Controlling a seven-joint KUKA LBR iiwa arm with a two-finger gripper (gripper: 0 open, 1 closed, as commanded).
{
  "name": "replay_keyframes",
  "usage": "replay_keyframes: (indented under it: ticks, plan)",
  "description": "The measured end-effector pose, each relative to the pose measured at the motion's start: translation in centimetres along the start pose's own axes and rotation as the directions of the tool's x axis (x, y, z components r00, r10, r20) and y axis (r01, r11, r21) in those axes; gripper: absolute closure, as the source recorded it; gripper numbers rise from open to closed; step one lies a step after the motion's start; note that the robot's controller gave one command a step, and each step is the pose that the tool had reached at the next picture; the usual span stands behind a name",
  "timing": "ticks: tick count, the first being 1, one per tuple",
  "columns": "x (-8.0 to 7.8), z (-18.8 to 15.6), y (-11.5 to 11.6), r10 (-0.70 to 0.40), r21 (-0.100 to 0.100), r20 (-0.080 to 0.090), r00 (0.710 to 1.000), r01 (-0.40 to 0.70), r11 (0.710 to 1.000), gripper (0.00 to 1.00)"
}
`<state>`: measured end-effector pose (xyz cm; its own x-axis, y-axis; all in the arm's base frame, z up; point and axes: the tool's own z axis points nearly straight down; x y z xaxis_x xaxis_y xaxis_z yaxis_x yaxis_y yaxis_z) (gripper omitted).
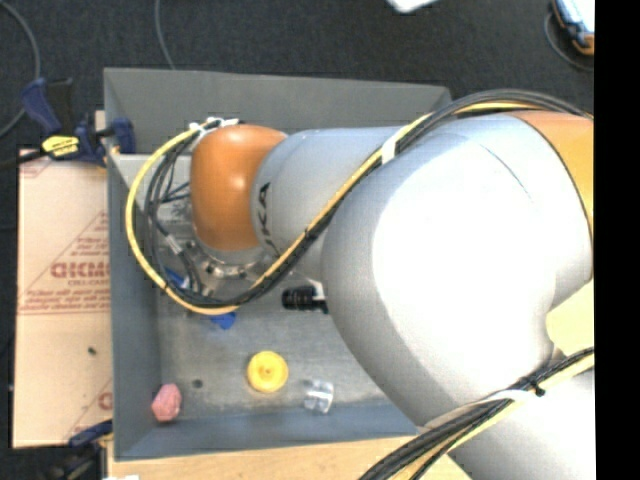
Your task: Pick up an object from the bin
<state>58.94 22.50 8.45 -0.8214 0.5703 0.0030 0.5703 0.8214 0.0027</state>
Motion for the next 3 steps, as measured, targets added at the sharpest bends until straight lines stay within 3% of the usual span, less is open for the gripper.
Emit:
replay_keyframes:
  ticks: [3]
  plan:
    - [0.0,-2.4,0.0,-0.001,0.000,0.000,1.000,0.001,1.000,1.00]
